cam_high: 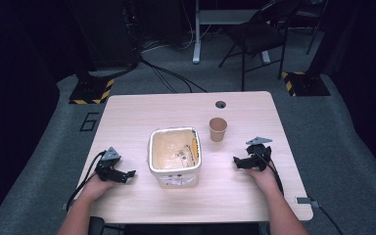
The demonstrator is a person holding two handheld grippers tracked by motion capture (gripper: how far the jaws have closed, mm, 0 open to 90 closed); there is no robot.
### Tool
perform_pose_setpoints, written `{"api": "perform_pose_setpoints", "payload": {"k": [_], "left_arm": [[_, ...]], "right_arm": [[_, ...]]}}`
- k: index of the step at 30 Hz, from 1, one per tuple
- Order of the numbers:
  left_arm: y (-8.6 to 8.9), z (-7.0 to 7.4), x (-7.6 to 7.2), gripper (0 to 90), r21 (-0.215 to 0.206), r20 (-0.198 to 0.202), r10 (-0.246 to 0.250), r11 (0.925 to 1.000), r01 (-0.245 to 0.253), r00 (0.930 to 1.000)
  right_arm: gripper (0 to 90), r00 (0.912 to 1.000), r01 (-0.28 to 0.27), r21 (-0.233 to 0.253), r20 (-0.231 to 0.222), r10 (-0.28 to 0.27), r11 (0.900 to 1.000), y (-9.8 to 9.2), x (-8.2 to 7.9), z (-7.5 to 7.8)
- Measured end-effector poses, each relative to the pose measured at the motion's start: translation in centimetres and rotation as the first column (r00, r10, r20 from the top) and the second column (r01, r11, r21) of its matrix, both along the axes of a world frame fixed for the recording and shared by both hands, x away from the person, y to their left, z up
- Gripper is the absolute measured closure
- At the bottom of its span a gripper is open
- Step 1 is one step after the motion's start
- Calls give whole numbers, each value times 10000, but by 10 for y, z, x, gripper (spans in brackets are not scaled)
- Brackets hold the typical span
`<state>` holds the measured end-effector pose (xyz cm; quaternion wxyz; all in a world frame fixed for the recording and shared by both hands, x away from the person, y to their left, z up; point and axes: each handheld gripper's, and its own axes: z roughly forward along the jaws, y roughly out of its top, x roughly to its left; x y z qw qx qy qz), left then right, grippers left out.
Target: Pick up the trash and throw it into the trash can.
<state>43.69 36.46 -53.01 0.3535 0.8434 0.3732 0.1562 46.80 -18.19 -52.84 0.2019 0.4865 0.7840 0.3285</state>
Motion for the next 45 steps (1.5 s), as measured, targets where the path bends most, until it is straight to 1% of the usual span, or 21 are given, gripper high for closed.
{"api": "perform_pose_setpoints", "payload": {"k": [2,4,5,9,21,22,23,24,25,26,27,28,29,31,33,35,39,43,45], "left_arm": [[0,0,1,7,4,9,70,10000,-70,10000],[-1,0,1,7,-15,21,116,9999,-116,9999],[-1,0,1,7,-16,23,129,9999,-129,9999],[-1,0,1,7,-32,6,163,9999,-163,9999],[0,0,0,7,-15,-4,165,9999,-165,9999],[0,0,0,7,-8,0,158,9999,-158,9999],[0,0,0,7,5,-9,149,9999,-149,9999],[0,0,0,7,23,-13,130,9999,-130,9999],[0,0,0,7,-4,-29,144,9999,-144,9999],[0,0,0,7,31,-21,125,9999,-125,9999],[0,0,-1,6,-3,-5,165,9999,-165,9999],[0,0,0,7,22,11,153,9999,-153,9999],[0,0,-1,7,-7,-8,174,9998,-174,9998],[0,0,-1,6,-10,-9,172,9999,-172,9999],[0,0,-1,6,-38,-14,165,9999,-165,9999],[0,0,-1,6,1,-21,126,9999,-126,9999],[0,0,-1,6,-12,-29,146,9999,-146,9999],[0,0,-2,6,-29,-22,140,9999,-140,9999],[0,0,-2,6,-27,-20,139,9999,-139,9999]], "right_arm": [[0,10000,38,-36,89,-37,10000,0,0,0],[0,9999,141,-3,44,-141,9999,0,-2,0],[0,9993,375,-2,39,-375,9993,-1,-7,0],[0,9996,274,-45,26,-274,9996,-2,-8,0],[0,9992,394,-58,45,-394,9992,-1,-10,0],[21,9993,370,-75,-32,-371,9993,-1,-10,1],[40,9996,269,-117,16,-269,9996,-1,-10,2],[69,9999,131,-44,-50,-131,9999,-1,-11,2],[115,10000,-42,-36,24,42,10000,-2,-11,3],[162,10000,-58,8,-64,58,10000,-2,-12,5],[176,9999,-141,-25,-54,141,9999,-3,-12,6],[191,9997,-82,24,-208,82,10000,-3,-12,8],[211,9997,-67,23,-230,68,10000,-3,-12,8],[259,9986,-35,157,-536,43,9999,-4,-12,13],[261,9976,-68,218,-693,83,9997,-3,-14,17],[277,9979,-185,2,-621,185,9998,-1,-15,23],[284,9980,-163,327,-610,183,9993,1,-15,38],[274,9984,-234,478,-496,257,9986,1,-14,53],[271,9989,-303,442,-344,318,9986,0,-14,61]]}}
